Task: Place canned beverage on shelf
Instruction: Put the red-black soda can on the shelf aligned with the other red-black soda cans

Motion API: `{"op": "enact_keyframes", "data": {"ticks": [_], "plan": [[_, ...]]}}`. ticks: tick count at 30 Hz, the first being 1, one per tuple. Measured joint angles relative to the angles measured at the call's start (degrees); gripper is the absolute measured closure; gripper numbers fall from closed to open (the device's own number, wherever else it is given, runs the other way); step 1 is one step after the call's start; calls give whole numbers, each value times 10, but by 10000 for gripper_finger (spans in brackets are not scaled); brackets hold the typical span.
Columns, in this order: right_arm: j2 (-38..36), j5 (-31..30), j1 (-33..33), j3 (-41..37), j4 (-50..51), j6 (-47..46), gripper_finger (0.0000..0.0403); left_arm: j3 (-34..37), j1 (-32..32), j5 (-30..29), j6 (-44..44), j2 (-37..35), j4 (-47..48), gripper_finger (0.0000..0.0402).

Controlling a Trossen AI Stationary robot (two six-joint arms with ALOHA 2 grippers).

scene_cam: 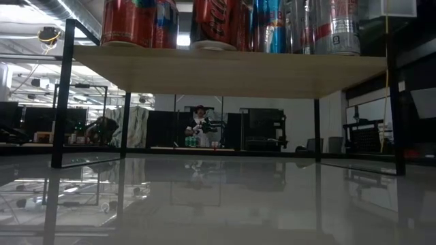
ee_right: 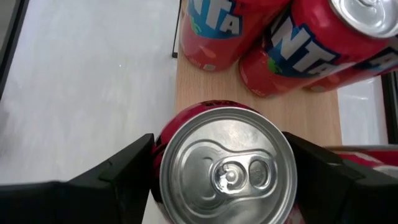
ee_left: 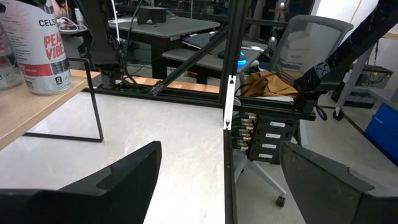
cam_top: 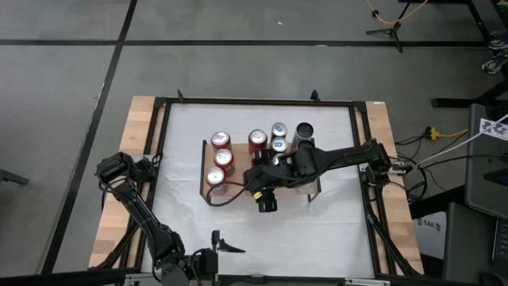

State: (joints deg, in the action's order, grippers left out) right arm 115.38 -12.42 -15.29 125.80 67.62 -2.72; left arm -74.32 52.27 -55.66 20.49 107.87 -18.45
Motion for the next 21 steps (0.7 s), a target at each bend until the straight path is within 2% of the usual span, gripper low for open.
{"op": "enact_keyframes", "data": {"ticks": [21], "plan": [[-3, 0, 0, 1, 32, 0, 104, 0, 0, 0, 0, 0, 0, 82]]}}
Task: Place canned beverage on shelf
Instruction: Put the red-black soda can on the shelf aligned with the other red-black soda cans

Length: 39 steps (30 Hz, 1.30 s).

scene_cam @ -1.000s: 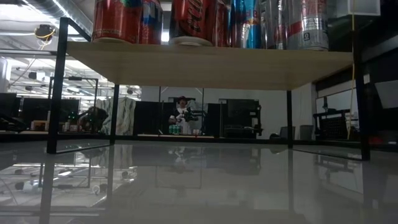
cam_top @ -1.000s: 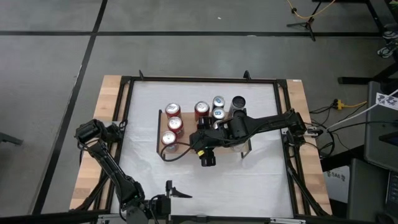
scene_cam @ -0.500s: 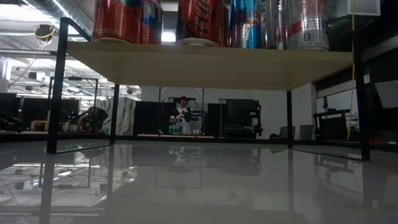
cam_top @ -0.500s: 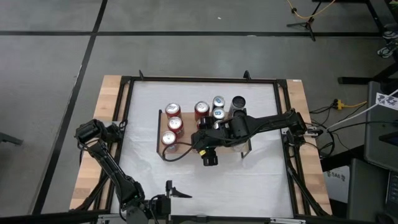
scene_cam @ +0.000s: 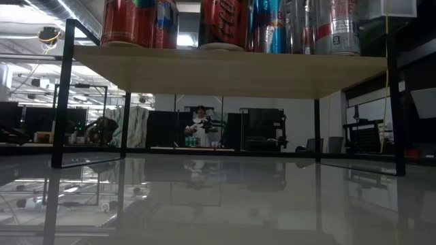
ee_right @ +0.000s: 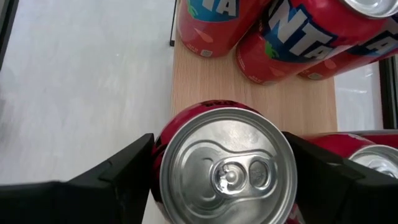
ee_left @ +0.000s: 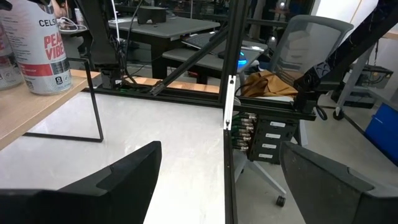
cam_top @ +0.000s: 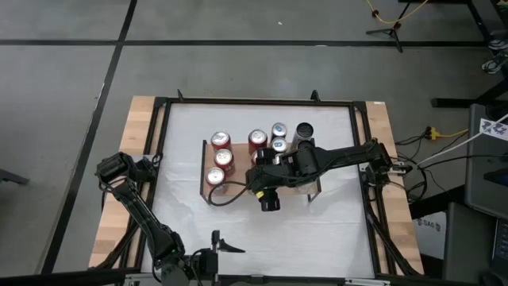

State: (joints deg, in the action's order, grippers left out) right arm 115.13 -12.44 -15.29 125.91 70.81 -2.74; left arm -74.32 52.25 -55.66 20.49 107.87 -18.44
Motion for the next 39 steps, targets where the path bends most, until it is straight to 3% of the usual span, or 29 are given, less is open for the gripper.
{"op": "enact_keyframes", "data": {"ticks": [32, 39], "plan": [[1, -5, 0, 0, 0, 2, 103, 0, 0, 0, 0, 0, 0, 82], [2, -11, 0, -2, 6, 3, 55, -1, 0, 0, 0, 0, 0, 82]]}}
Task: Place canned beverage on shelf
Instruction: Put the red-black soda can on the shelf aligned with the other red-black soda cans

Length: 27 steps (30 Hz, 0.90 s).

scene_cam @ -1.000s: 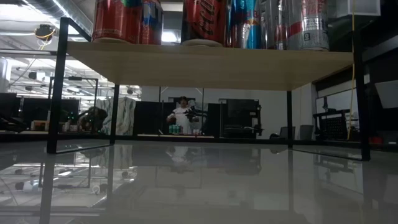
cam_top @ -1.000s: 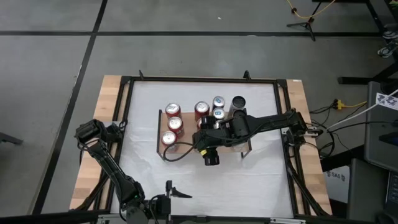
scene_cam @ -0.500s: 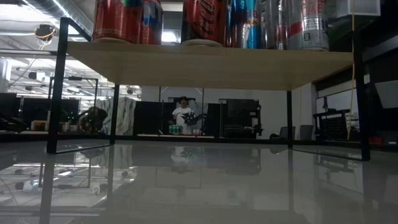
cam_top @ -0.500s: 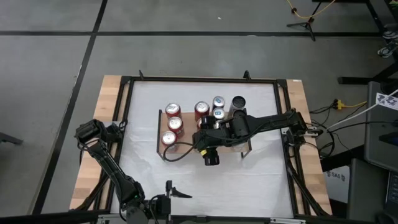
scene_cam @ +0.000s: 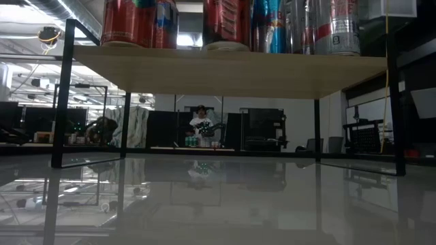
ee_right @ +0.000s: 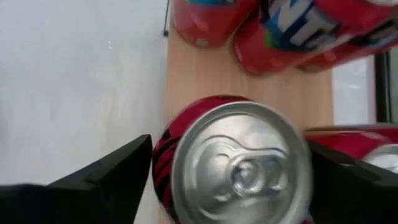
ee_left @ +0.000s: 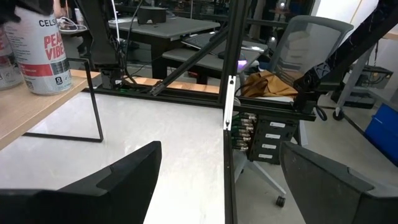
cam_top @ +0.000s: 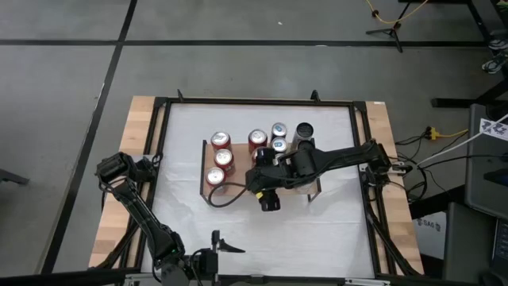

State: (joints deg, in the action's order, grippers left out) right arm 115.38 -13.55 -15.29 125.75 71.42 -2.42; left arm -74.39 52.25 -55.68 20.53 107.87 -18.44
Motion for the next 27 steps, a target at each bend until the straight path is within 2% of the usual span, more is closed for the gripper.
{"op": "enact_keyframes", "data": {"ticks": [8, 27], "plan": [[2, 1, 0, -1, 0, -1, 14, 0, 0, 0, 0, 0, 0, 82], [0, 12, -1, 0, -6, -3, 10, 0, 0, -4, 0, 0, 0, 82]]}}
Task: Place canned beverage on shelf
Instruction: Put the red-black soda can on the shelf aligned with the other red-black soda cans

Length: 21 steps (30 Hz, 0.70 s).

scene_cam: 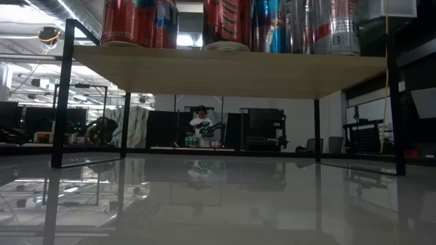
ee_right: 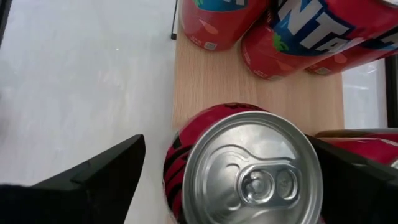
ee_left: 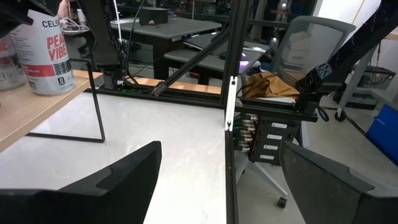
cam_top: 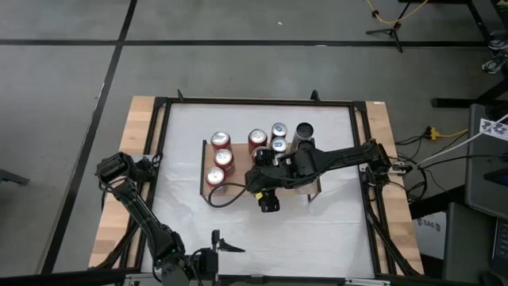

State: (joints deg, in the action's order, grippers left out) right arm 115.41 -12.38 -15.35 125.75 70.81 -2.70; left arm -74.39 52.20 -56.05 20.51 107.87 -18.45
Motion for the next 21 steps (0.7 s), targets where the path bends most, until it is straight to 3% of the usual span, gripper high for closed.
{"op": "enact_keyframes", "data": {"ticks": [21], "plan": [[-1, -2, 0, 10, 4, 17, 10, 0, -35, 52, 3, 0, 0, 82]]}}
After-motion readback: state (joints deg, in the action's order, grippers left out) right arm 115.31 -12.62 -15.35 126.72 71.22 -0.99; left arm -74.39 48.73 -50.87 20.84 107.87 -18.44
